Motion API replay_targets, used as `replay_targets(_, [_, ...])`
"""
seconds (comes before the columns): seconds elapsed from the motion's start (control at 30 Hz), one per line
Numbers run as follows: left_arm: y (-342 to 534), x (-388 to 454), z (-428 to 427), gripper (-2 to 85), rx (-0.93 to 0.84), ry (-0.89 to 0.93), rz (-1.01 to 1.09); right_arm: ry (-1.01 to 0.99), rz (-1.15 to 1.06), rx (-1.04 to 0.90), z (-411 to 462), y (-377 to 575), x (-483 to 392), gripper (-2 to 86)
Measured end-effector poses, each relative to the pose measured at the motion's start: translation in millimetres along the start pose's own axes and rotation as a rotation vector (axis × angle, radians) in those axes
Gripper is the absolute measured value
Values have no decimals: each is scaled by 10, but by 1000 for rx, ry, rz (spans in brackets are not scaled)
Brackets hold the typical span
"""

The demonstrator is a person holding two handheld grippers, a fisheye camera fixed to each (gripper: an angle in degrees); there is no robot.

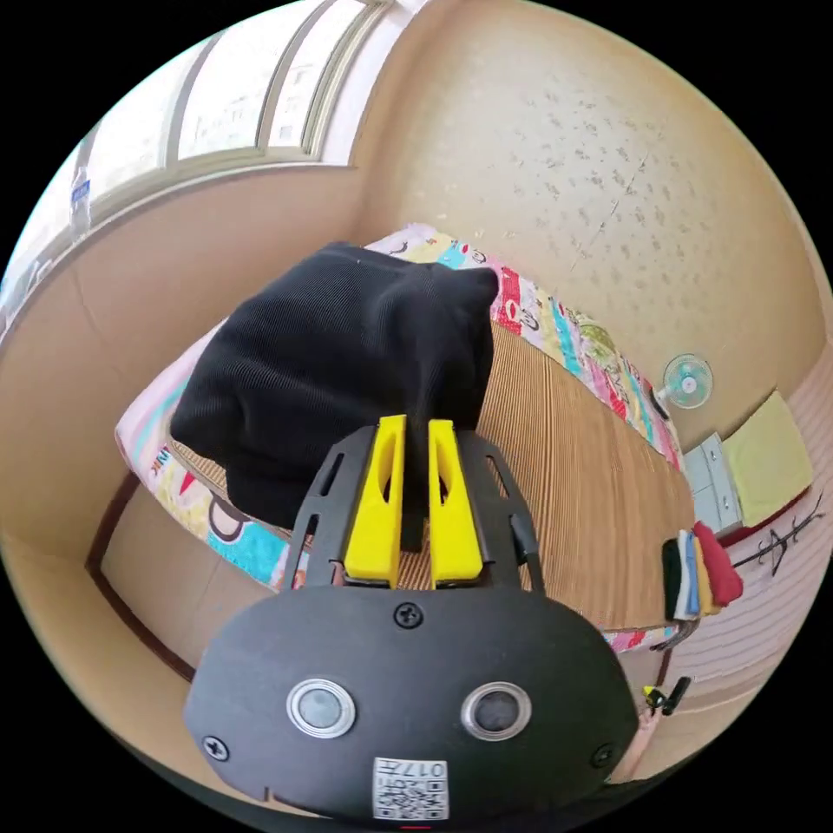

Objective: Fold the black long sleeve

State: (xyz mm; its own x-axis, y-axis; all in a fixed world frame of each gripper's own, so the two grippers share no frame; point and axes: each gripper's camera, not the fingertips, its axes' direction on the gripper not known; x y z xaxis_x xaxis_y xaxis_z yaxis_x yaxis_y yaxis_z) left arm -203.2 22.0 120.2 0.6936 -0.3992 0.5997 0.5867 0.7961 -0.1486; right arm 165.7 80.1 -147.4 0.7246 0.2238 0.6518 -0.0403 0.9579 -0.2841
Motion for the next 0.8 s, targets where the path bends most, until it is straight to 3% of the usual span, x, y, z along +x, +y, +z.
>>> replay_targets(0.07, [-67,269,-149,26,76,226,46,-7,-20,31,-103,42,-78,4])
replay_targets(0.17, [-65,1259,-408,14,121,331,271,-9,-37,93,-297,123,-181,4])
replay_targets(0.23, [101,1823,-484,11,108,492,434,39,-30,113,-385,144,-236,5])
replay_targets(0.3, [506,2349,-518,10,71,825,627,60,-18,114,-400,137,-249,4])
replay_targets(0.37, [919,2623,-418,10,-11,965,735,52,-20,116,-388,135,-256,4])
replay_targets(0.53, [2442,2768,482,15,-320,927,882,16,6,109,-264,189,-115,3])
replay_targets(0.63, [3338,2357,1417,18,-549,717,731,8,37,103,-161,178,30,6])
replay_targets(0.7, [3974,2036,1941,19,-706,738,602,-5,37,94,-69,106,71,10])
replay_targets(0.8, [4513,1855,2105,21,-728,729,511,-11,9,51,156,-127,45,23])
